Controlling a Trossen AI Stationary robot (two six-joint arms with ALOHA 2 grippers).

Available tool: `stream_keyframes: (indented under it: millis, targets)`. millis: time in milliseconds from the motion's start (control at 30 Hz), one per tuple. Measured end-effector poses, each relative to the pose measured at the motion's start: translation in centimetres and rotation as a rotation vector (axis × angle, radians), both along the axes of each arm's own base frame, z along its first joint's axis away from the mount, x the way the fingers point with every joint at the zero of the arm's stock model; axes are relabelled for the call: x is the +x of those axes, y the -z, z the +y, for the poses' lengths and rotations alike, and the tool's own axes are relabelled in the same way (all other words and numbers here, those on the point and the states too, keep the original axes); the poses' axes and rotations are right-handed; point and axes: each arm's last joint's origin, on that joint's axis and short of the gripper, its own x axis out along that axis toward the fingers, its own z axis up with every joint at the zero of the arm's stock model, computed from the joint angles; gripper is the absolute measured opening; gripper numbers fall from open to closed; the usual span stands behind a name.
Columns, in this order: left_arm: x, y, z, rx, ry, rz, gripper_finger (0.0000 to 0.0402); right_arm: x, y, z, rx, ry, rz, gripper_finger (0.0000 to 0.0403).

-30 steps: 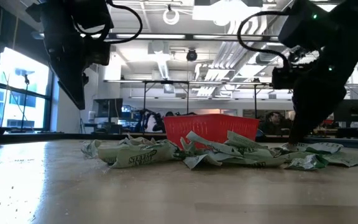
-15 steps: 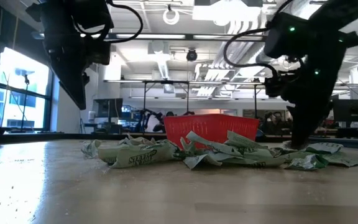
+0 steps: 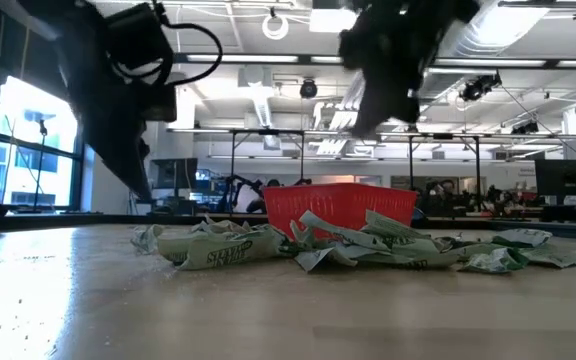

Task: Pick and place items into bin
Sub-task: Put the white stevia packet into the red bin

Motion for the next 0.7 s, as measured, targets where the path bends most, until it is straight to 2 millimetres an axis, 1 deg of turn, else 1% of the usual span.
stream_keyframes:
  millis: [67, 133, 200, 300, 367, 467, 533, 633, 700]
  targets:
    - [0.2, 1.0, 0.0, -0.002, -0.017, -0.064, 0.0239, 1.1, 1.8, 0.1, 0.089, -0.008, 0.057, 0.0015]
    - [0.5, 1.3, 0.2, 0.008, -0.066, -0.096, 0.0239, 2.2, 2.8, 0.5, 0.129, -0.030, 0.061, 0.0030]
    - [1.0, 1.5, 0.3, 0.030, -0.092, -0.119, 0.0239, 3.2, 2.7, 1.0, 0.132, -0.048, 0.045, 0.0058]
    - [1.8, 1.7, 0.5, 0.085, -0.058, -0.161, 0.0239, 3.6, 1.9, 1.6, 0.100, -0.080, 0.072, 0.0117]
    - [2.3, 1.9, 0.5, 0.160, 0.037, -0.167, 0.0239, 3.1, 1.0, 1.9, 0.029, -0.117, 0.143, 0.0163]
    - [2.9, 2.0, 0.7, 0.303, 0.196, -0.108, 0.0239, 1.7, -0.5, 2.6, -0.137, -0.169, 0.287, 0.0235]
    - [3.2, 1.8, 0.8, 0.371, 0.270, -0.063, 0.0239, 0.6, -1.4, 3.4, -0.254, -0.209, 0.337, 0.0279]
    - [4.0, 1.9, 0.9, 0.418, 0.354, -0.029, 0.0239, -1.1, -2.3, 4.7, -0.371, -0.247, 0.352, 0.0327]
    - [4.7, 2.4, 0.9, 0.416, 0.402, -0.020, 0.0239, -2.1, -2.3, 5.3, -0.371, -0.234, 0.347, 0.0348]
